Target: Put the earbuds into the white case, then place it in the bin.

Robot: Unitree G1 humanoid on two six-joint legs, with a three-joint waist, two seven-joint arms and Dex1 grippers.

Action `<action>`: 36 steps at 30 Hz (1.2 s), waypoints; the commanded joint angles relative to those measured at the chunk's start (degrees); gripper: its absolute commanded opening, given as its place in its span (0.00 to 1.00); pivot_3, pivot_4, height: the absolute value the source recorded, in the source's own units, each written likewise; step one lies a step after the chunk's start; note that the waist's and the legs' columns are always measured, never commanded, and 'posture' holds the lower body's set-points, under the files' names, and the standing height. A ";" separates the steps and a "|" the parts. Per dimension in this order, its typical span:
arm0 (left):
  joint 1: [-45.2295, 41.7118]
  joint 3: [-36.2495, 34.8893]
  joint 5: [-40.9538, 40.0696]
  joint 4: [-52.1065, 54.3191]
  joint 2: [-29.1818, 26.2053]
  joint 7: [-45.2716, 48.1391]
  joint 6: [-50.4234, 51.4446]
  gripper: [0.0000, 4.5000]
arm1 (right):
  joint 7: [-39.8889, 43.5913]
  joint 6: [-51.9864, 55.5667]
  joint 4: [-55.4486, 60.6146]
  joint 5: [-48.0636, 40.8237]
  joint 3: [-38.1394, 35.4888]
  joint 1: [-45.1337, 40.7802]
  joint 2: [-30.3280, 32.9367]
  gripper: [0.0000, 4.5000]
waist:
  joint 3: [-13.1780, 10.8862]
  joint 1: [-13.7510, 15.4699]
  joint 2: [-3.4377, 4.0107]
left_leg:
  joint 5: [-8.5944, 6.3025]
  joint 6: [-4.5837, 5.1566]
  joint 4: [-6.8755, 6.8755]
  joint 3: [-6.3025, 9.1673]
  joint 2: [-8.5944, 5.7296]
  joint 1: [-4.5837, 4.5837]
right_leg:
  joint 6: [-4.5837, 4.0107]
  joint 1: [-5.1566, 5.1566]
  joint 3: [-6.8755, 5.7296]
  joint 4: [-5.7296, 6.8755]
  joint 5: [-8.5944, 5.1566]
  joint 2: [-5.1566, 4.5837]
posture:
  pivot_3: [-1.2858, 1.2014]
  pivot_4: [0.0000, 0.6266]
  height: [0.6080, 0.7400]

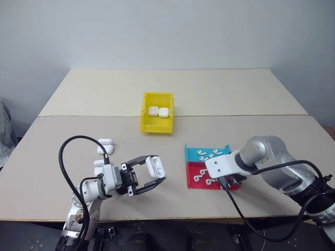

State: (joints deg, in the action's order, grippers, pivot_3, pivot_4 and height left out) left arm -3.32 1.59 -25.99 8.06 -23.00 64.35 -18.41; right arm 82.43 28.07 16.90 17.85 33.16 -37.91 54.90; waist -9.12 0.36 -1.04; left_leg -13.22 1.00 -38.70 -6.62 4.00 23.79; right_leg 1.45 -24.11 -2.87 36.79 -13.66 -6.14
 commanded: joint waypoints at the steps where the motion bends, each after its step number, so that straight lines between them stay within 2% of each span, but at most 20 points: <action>1: 0.04 -0.03 -0.50 0.94 -0.44 -0.43 -0.11 0.62 | 0.26 -1.06 0.02 0.49 -1.12 0.34 0.09 0.40 | 0.00 0.00 0.00 | 0.00 0.00 0.00 0.00 0.00 0.00 | 0.00 0.00 0.00 0.00 0.00 0.00 | 0.52 0.24 1.00; 2: 0.04 0.01 -0.45 0.99 -0.45 -0.52 0.01 0.62 | 0.18 -1.02 -0.04 0.64 -1.07 0.32 0.02 0.34 | 0.00 0.00 0.00 | 0.00 0.00 0.00 0.00 0.00 0.00 | 0.00 0.00 0.00 0.00 0.00 0.00 | 0.52 0.24 1.00; 10: 0.11 0.08 -0.18 1.10 -0.66 -1.24 0.27 0.62 | 0.24 -1.82 -0.44 0.98 -1.04 0.44 -0.13 0.34 | 0.00 0.00 0.00 | 0.00 0.00 0.00 0.00 0.00 0.00 | 0.00 0.01 0.00 0.00 0.00 0.00 | 0.52 0.24 1.00; 14: 0.19 0.04 -0.25 1.02 -0.83 -1.15 0.26 0.62 | 0.29 -2.65 -0.74 1.40 -0.98 0.55 0.06 0.16 | 0.01 0.00 0.00 | 0.00 0.00 0.00 0.00 0.00 0.00 | 0.00 0.01 0.00 0.00 0.00 0.00 | 0.52 0.24 1.00; 20: -0.39 0.23 -0.98 0.52 -1.06 -0.12 0.21 0.62 | 0.69 -1.54 1.15 0.38 -2.53 0.99 0.15 0.16 | 0.01 0.01 0.01 | 0.00 0.00 0.00 0.01 0.00 -0.01 | 0.00 0.02 -0.01 -0.01 0.00 0.00 | 0.52 0.24 1.00; 23: -1.37 1.10 -2.08 1.35 -0.30 0.17 1.11 0.62 | 1.45 2.89 5.34 -6.40 -9.48 1.08 -0.08 0.16 | 0.00 0.04 0.01 | 0.00 0.00 0.01 0.01 0.00 0.00 | 0.00 0.00 0.00 -0.01 0.00 0.00 | 0.52 0.24 1.00; 28: -3.97 3.52 -3.10 5.17 -0.83 -0.45 6.72 0.62 | -0.26 9.10 8.59 -24.18 -29.86 0.16 -2.90 0.16 | 0.00 0.26 0.00 | 0.00 0.00 0.00 0.04 0.00 0.02 | 0.00 0.02 -0.02 -0.01 0.00 0.00 | 0.52 0.24 1.00; 32: -8.88 5.50 -4.58 4.80 2.08 0.38 7.59 0.62 | -5.27 7.90 8.47 -39.85 -46.79 1.57 -10.81 0.16 | 0.00 0.46 -0.01 | 0.00 0.00 0.03 0.10 -0.01 0.02 | 0.00 0.11 -0.11 -0.07 0.00 0.00 | 0.52 0.24 1.00; 36: -12.55 6.04 -5.32 4.44 2.70 0.63 9.91 0.62 | -9.84 5.75 10.08 -52.64 -53.56 2.86 -18.98 0.16 | 0.00 0.30 -0.01 | 0.00 0.00 0.00 0.11 -0.02 0.01 | 0.01 0.17 -0.12 -0.06 0.01 0.01 | 0.52 0.24 1.00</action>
State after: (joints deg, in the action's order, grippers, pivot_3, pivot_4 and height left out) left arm -14.71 7.50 -29.72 10.97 -20.39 64.60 -9.17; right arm 74.64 35.37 24.48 -28.70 -17.15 -34.95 37.59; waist -9.12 0.66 -1.04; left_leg -13.22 1.00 -38.69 -6.52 3.98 23.81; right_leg 1.47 -23.97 -2.97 36.74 -13.65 -6.13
